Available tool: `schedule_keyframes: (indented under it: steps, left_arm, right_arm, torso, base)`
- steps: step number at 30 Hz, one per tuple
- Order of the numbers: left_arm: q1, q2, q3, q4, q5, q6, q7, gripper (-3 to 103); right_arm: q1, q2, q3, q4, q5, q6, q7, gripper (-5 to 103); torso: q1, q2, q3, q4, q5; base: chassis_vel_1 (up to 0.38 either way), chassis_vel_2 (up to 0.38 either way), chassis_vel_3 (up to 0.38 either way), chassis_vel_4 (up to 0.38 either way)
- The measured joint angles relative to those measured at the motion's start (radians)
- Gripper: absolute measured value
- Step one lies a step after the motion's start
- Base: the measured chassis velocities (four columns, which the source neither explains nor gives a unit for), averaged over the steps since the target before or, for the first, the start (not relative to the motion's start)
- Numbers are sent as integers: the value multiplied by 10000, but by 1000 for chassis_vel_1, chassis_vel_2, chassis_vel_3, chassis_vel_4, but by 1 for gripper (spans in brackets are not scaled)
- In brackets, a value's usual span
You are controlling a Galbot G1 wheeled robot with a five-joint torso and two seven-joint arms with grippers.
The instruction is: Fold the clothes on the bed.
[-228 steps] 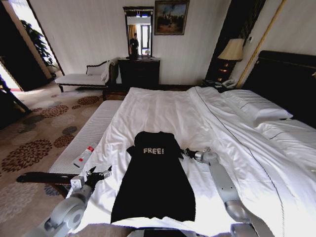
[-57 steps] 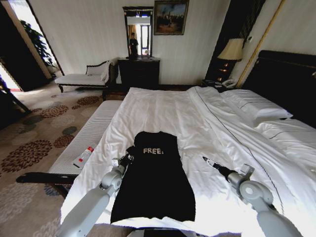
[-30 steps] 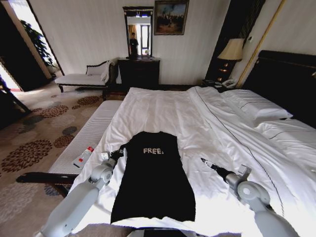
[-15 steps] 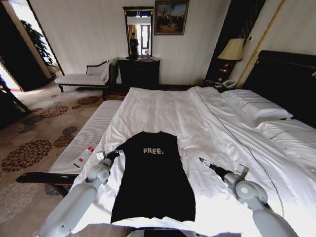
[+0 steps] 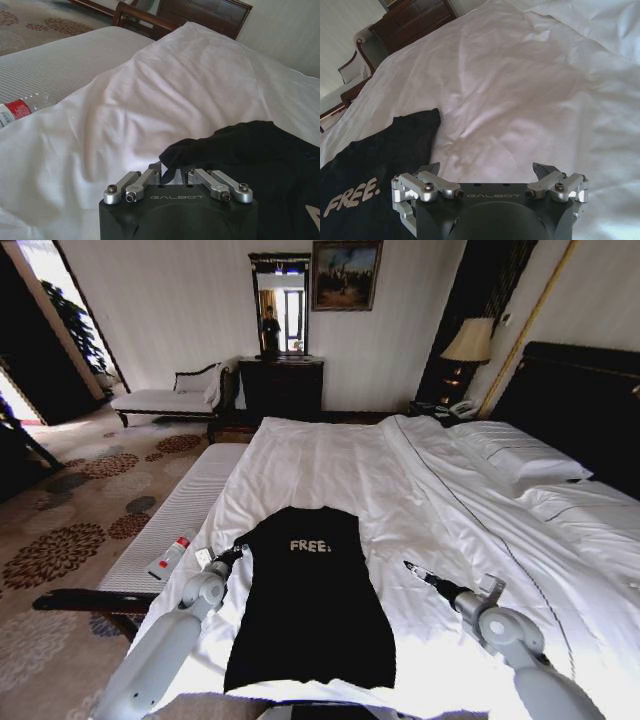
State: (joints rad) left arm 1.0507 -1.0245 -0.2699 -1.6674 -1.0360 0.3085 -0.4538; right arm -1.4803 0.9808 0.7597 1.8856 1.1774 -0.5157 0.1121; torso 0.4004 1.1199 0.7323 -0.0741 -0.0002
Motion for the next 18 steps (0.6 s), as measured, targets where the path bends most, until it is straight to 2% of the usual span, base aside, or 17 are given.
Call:
schedule_keyframes:
  steps: [1,5,8,10,11,12,13,14,16,17,18]
  left_arm:
    - [0,0,0,0,0,0,0,23]
    - [107,139,-453,217,200,-116,47,44]
    - [142,213,-541,207,294,-171,113,49]
    - [196,268,-581,156,443,-178,214,60]
    - [293,337,-569,72,717,-187,372,66]
    - [293,337,-569,72,717,-187,372,66]
    - [409,420,-503,-50,984,-204,512,71]
    - [541,503,-422,-210,1217,-216,635,71]
    - [897,672,-267,-609,1666,-246,844,82]
    - [897,672,-267,-609,1666,-246,844,82]
    - [1170,807,-195,-816,2146,-297,981,87]
  right_arm:
    - [0,0,0,0,0,0,0,100]
    - [-64,104,-55,-6,-123,13,-36,100]
    - [-55,141,-116,-7,-169,16,-37,100]
    - [-28,153,-151,0,-180,16,-33,100]
    - [-14,159,-163,13,-181,16,-24,100]
    - [-14,159,-163,13,-181,16,-24,100]
    - [-8,161,-165,27,-181,16,-15,100]
    - [-3,162,-164,37,-181,17,-8,100]
    - [-3,167,-145,57,-179,16,6,100]
    - [-3,167,-145,57,-179,16,6,100]
    - [-18,171,-93,89,-169,16,11,100]
  torso:
    - [0,0,0,0,0]
    - [-1,0,0,0,0]
    - [0,0,0,-1,0]
    - [0,-1,0,-2,1]
    - [0,0,0,-3,0]
    - [0,0,0,-3,0]
    - [0,0,0,-3,0]
    - [0,-1,0,-2,0]
    - [0,0,0,-2,0]
    - [0,0,0,-2,0]
    - [-1,0,0,-2,-1]
  base:
    - [0,0,0,0]
    - [0,0,0,0]
    - [0,0,0,0]
    - [0,0,0,0]
    - [0,0,0,0]
    - [0,0,0,0]
    - [0,0,0,0]
    - [0,0,0,0]
    - [0,0,0,0]
    - [0,0,0,0]
    - [0,0,0,0]
